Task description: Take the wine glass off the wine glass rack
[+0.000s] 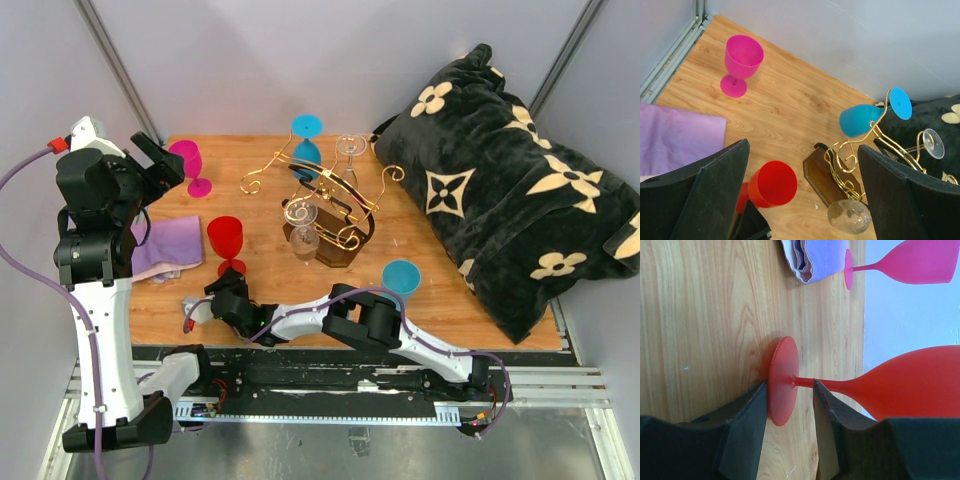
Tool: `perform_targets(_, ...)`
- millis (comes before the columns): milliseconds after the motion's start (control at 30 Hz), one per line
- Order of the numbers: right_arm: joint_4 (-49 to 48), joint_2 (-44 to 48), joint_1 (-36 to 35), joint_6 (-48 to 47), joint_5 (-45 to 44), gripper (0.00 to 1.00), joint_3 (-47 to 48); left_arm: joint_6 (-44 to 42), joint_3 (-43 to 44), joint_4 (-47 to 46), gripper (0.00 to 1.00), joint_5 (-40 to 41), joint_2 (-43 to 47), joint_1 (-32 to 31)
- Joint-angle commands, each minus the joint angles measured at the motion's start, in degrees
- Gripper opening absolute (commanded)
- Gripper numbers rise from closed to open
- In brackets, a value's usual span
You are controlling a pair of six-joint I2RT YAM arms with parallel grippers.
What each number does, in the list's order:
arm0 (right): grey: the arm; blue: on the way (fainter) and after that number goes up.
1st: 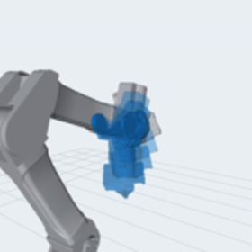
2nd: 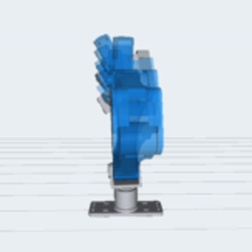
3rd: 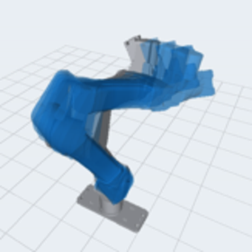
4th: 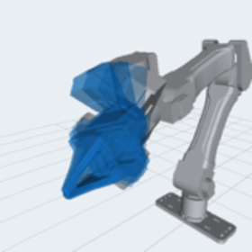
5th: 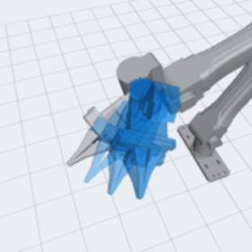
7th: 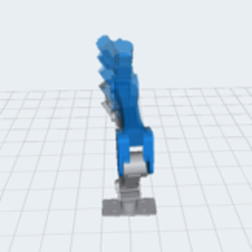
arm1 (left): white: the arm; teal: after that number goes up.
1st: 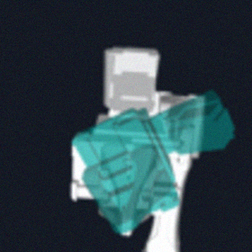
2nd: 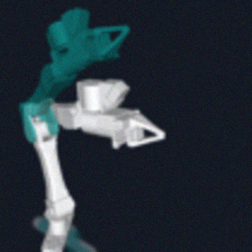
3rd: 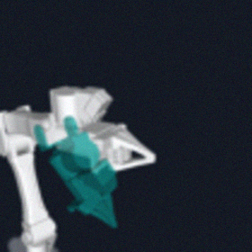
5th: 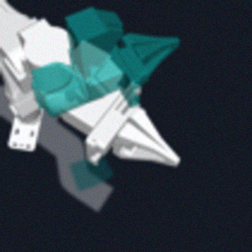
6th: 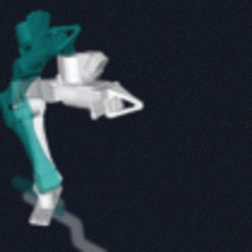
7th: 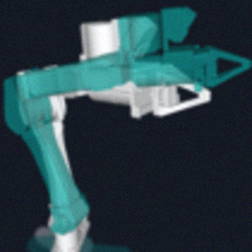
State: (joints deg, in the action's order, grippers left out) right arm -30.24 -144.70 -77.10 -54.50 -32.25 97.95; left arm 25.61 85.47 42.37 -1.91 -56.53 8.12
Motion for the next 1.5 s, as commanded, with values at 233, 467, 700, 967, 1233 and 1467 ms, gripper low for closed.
perform_targets(233, 10.80, -2.68, 0.37, 0.51, 1.69, 0.40, -3.62, 0.45, -1.45, -2.35, 0.95, -1.11, 0.88, -0.13)
perform_targets(467, 14.18, -4.25, 0.51, 2.88, 0.71, 0.54, -0.60, 0.20, 0.15, -1.81, 0.95, -1.08, 0.00, -0.13)
perform_targets(700, 17.78, -0.82, 0.73, 8.12, 3.54, 0.55, -4.05, 0.74, -1.92, -2.88, 0.94, -2.15, 0.46, -0.12)
perform_targets(967, 25.15, 5.62, 0.64, 12.99, 13.50, 0.55, -8.63, 0.62, -2.24, -3.42, 0.94, -2.04, 0.50, -0.17)
perform_targets(1233, 34.18, 8.00, 0.15, 15.86, 22.14, 0.57, -8.93, -0.18, -1.81, -3.26, 0.94, -1.39, 0.47, -0.19)
perform_targets(1467, 35.54, 14.06, 0.18, 19.98, 25.92, 0.64, -13.96, -0.03, -2.13, -3.34, 0.94, -0.95, 0.62, -0.16)
